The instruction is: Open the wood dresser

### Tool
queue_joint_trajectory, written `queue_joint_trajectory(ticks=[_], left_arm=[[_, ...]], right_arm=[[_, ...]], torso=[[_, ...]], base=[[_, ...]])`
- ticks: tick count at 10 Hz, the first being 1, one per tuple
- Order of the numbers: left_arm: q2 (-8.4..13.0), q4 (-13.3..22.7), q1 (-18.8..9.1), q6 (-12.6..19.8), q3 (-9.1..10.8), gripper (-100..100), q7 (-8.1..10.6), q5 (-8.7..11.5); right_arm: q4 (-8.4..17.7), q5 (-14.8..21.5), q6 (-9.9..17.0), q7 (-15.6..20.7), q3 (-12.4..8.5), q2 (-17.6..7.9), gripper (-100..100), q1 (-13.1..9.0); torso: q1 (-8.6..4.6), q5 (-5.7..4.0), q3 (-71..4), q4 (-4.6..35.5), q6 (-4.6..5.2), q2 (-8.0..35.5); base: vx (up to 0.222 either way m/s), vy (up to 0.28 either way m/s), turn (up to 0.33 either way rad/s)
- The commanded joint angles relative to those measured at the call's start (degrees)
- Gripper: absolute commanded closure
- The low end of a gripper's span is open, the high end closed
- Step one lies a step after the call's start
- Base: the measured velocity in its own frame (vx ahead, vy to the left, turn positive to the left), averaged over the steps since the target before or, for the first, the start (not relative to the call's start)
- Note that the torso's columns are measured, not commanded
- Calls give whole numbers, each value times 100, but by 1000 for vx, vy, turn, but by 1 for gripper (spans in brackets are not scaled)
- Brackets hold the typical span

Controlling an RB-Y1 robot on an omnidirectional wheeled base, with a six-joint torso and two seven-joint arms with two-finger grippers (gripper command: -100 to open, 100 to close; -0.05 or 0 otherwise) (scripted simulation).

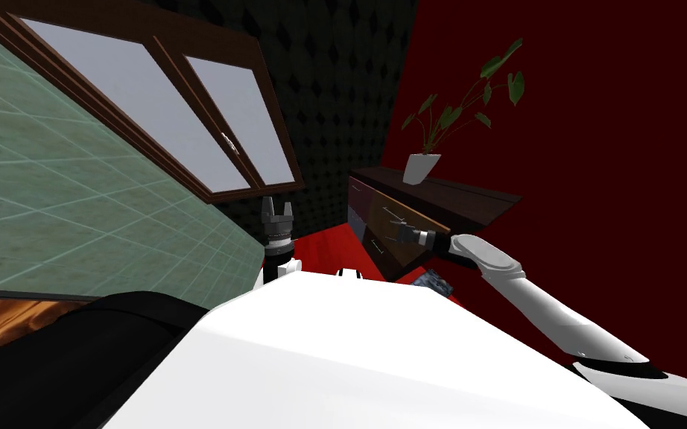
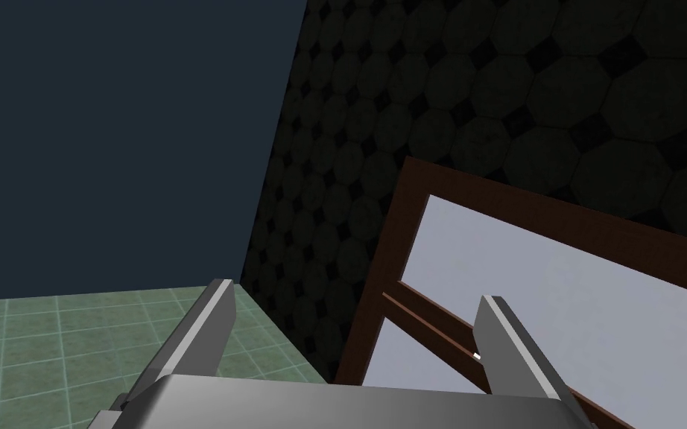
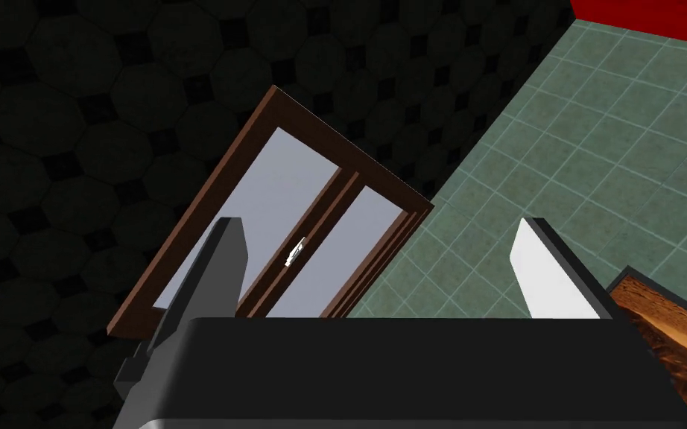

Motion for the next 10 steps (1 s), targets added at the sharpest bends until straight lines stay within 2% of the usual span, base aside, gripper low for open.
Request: queue_joint_trajectory(ticks=[1,2,4,5,7,8,10], left_arm=[[0,0,0,0,0,0,0,0],[0,0,0,0,0,0,0,0],[0,0,0,0,0,0,0,0],[0,0,0,0,0,0,0,0],[0,0,0,0,0,0,0,0],[0,0,0,0,0,0,0,0],[0,0,0,0,0,0,0,0]], right_arm=[[298,464,-61,49,72,-417,-100,-245],[298,560,-61,49,72,-442,-100,-245],[538,924,-127,104,116,-814,-100,-430],[538,1002,-127,104,116,-822,-100,-430],[733,1332,-185,151,153,-1158,-100,-584],[733,1377,-185,151,153,-1158,-100,-584],[878,1674,-234,190,183,-1439,-100,-705]], torso=[[3,2,-1,1,0,-1],[14,4,-4,-1,1,-7],[-4,-1,1,1,1,1],[4,1,-3,0,1,-6],[-4,-1,0,1,1,-1],[-1,0,0,1,1,-1],[-3,0,2,2,2,2]], base=[[70,91,-63],[46,75,-28],[52,72,-42],[56,68,-21],[48,59,-32],[34,42,-22],[34,47,-31]])
